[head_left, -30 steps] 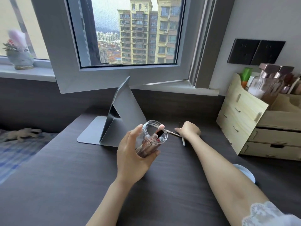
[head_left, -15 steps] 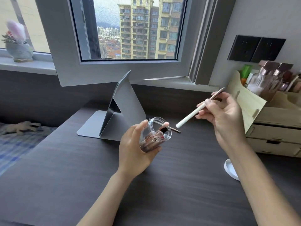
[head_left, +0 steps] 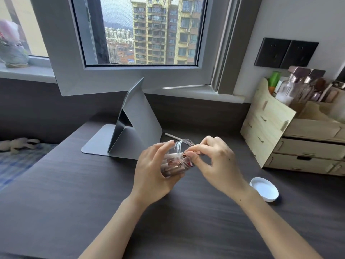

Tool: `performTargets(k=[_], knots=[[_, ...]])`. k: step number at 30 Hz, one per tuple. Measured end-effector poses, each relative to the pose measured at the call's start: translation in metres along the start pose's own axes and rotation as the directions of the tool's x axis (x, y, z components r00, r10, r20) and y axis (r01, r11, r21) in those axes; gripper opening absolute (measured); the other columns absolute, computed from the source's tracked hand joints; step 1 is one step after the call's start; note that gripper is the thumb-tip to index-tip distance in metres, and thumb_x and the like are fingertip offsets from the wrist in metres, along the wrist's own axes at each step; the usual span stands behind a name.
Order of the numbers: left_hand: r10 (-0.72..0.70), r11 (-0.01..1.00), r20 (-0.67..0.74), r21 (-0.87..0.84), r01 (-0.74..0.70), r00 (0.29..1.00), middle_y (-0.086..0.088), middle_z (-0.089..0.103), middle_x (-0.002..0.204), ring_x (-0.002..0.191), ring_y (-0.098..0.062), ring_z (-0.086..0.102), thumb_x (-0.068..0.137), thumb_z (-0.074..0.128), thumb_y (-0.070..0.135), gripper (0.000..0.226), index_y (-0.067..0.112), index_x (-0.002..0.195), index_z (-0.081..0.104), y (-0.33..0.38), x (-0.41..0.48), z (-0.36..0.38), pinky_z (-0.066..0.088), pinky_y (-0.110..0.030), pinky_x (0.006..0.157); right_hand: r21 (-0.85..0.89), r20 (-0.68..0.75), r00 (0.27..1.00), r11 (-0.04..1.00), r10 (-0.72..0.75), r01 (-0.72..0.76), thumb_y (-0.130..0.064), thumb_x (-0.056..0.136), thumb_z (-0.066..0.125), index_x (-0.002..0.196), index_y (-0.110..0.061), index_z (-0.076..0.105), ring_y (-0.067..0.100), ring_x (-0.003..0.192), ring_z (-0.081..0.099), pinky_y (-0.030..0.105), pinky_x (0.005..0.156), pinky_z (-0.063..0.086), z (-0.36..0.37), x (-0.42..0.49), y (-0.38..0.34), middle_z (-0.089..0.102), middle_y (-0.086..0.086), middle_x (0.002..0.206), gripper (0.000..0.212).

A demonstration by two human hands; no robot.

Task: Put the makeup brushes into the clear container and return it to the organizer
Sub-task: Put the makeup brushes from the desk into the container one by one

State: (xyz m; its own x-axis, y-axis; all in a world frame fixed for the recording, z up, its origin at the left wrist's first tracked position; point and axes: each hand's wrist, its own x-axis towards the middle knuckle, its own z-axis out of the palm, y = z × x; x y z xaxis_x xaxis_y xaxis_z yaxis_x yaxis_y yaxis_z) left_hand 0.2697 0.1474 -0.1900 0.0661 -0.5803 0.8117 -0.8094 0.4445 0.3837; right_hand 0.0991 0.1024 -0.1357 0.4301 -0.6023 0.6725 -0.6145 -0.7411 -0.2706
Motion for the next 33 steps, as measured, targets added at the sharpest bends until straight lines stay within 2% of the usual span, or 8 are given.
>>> performTargets(k=[4,7,13,21,25,29,31,33], knots=[[-0.013,1.000,-0.019,0.008,0.013,1.000,0.012,0.052,0.115,0.102,-0.012,0.051,0.057,0.081,0.038,0.077,0.020,0.123,0.046,-0.001,0.001,0.001,0.040,-0.027,0.088,0.298,0.164,0.986,0.955,-0.032,-0.019,-0.059,0.091,0.027,0.107,-0.024,0.070,0.008,0.083,0.052,0.018,0.073,0.041,-0.005,0.002,0.005,0.054,-0.012,0.082,0.057],[-0.085,0.996,-0.030,-0.037,0.084,0.996,0.013,0.052,0.115,0.103,-0.011,0.052,0.060,0.074,0.045,0.074,0.023,0.124,0.045,-0.001,0.003,-0.001,0.044,-0.029,0.088,0.623,0.088,0.964,0.741,0.253,-0.251,-0.039,0.096,0.037,0.096,-0.017,0.070,-0.001,0.071,0.052,0.012,0.069,0.039,-0.003,0.014,0.019,0.056,-0.012,0.075,0.040],[-0.290,0.945,-0.100,-0.187,0.268,0.952,0.024,0.053,0.114,0.104,-0.004,0.055,0.055,0.083,0.032,0.078,0.031,0.123,0.046,-0.002,0.004,-0.003,0.051,-0.032,0.087,-0.200,0.240,0.854,0.884,0.462,-0.422,-0.033,0.093,0.051,0.109,-0.014,0.070,0.033,0.106,0.056,0.033,0.086,0.043,0.064,0.042,0.071,0.064,0.013,0.111,0.031],[-0.386,0.907,-0.134,-0.237,0.349,0.913,0.009,0.061,0.113,0.106,-0.008,0.056,0.054,0.084,0.028,0.075,0.024,0.121,0.052,-0.006,0.005,-0.005,0.047,-0.031,0.093,-0.481,0.238,0.870,0.831,0.431,-0.280,-0.021,0.097,0.043,0.113,-0.005,0.062,0.033,0.110,0.050,0.038,0.080,0.044,0.116,0.055,0.086,0.057,0.014,0.117,0.030],[-0.383,0.911,-0.143,-0.224,0.347,0.913,0.016,0.058,0.111,0.104,0.002,0.053,0.054,0.083,0.029,0.075,0.021,0.122,0.053,-0.006,0.006,-0.005,0.042,-0.015,0.090,0.026,0.020,0.836,0.836,0.548,-0.548,-0.014,0.095,0.049,0.094,-0.001,0.062,0.036,0.089,0.060,0.036,0.071,0.041,0.101,0.050,0.086,0.067,0.018,0.093,0.018],[-0.367,0.915,-0.125,-0.229,0.333,0.922,0.013,0.060,0.111,0.103,-0.002,0.054,0.054,0.084,0.029,0.075,0.022,0.122,0.053,-0.004,0.006,-0.005,0.043,-0.016,0.090,0.739,0.085,0.800,0.501,0.594,-0.451,-0.001,0.093,0.049,0.075,-0.014,0.058,0.006,0.046,0.044,0.024,0.046,0.035,0.041,0.045,0.066,0.046,0.004,0.060,0.024],[-0.348,0.922,-0.122,-0.223,0.316,0.930,0.021,0.056,0.111,0.104,0.005,0.053,0.054,0.084,0.028,0.075,0.024,0.122,0.053,-0.003,0.006,-0.004,0.041,-0.012,0.089,0.810,0.127,0.858,0.448,0.498,-0.379,-0.002,0.093,0.051,0.078,-0.016,0.061,0.006,0.045,0.038,0.018,0.044,0.034,0.001,0.034,0.058,0.042,0.002,0.059,0.023],[-0.295,0.945,-0.116,-0.182,0.272,0.948,0.026,0.053,0.112,0.103,0.007,0.051,0.054,0.084,0.029,0.077,0.025,0.123,0.051,-0.001,0.005,-0.002,0.039,-0.011,0.088,0.694,0.106,0.924,0.639,0.367,-0.333,-0.013,0.088,0.057,0.077,-0.024,0.066,0.012,0.050,0.040,0.020,0.049,0.036,-0.036,0.022,0.053,0.048,-0.002,0.057,0.018]])
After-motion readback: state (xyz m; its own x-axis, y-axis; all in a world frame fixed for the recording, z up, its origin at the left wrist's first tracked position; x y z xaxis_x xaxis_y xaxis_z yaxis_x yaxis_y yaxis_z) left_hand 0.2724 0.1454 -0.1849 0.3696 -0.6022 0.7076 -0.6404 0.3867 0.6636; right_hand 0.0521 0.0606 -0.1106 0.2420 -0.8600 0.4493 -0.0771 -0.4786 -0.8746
